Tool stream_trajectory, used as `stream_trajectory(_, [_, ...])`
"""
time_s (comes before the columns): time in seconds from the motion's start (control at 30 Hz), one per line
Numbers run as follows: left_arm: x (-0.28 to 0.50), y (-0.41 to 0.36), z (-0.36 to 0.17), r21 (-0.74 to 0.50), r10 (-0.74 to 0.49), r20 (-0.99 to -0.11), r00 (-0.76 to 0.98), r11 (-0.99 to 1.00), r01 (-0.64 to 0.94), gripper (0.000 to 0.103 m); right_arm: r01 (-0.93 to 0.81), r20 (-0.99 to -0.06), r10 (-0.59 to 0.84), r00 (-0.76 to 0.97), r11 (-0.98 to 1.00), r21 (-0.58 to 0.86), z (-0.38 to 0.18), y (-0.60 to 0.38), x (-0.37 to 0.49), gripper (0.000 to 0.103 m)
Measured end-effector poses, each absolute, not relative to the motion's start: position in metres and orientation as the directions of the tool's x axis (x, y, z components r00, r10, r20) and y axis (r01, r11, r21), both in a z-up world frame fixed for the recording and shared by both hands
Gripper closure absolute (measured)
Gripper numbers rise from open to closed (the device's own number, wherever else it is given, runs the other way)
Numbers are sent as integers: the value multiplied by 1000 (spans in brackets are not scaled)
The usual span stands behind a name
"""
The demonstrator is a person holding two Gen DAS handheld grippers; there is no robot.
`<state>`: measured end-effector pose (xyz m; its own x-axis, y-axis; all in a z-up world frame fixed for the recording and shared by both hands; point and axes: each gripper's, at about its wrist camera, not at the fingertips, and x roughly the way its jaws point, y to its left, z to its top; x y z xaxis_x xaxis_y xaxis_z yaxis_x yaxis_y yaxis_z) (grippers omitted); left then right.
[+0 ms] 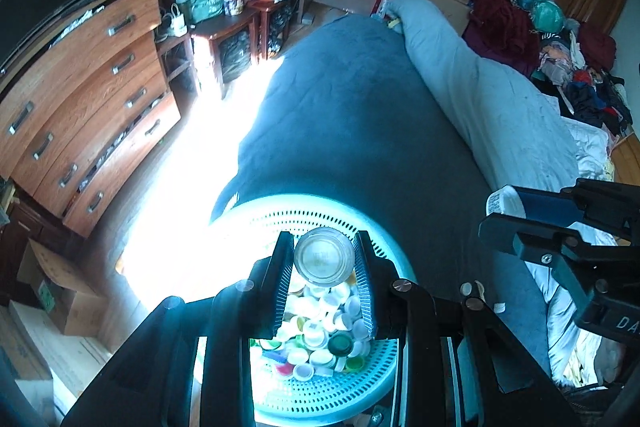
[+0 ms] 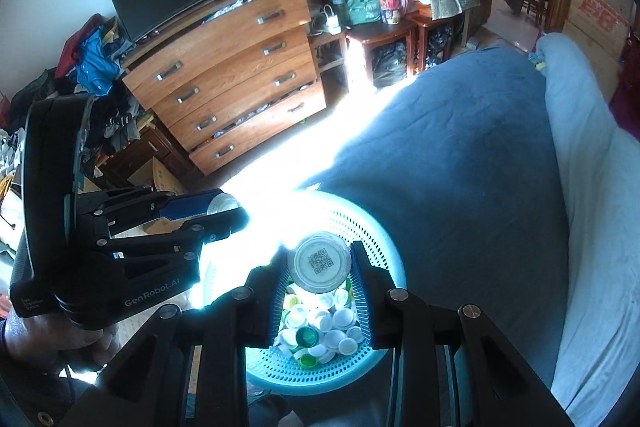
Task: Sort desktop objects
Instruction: 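Carry both held white caps over the turquoise basket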
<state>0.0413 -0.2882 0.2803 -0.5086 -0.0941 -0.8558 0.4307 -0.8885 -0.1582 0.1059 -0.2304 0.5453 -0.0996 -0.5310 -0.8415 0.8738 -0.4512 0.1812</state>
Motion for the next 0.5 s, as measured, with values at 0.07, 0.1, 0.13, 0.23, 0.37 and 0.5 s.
stream_trajectory(0.07, [45, -291, 274, -159, -88, -864, -495, -886, 435, 77, 875, -847, -524, -91, -449, 184, 543, -235, 108, 70])
stream_trajectory(0.1, [47, -292, 272, -164, -83, -867, -491, -883, 439, 77, 875, -849, -521, -87, -447, 185, 541, -237, 110, 70])
stream_trajectory(0.13, [48, -294, 270, -168, -79, -870, -487, -881, 443, 77, 877, -851, -519, -83, -443, 184, 541, -238, 110, 70])
stream_trajectory(0.23, [51, -297, 266, -168, -74, -877, -474, -879, 447, 77, 881, -854, -514, -77, -437, 184, 538, -243, 114, 70])
stream_trajectory(0.37, [53, -299, 259, -174, -58, -888, -457, -876, 450, 77, 884, -859, -508, -70, -430, 182, 535, -247, 120, 70])
stream_trajectory(0.5, [54, -299, 256, -175, -51, -892, -449, -878, 446, 77, 886, -866, -495, -63, -428, 180, 531, -249, 120, 70])
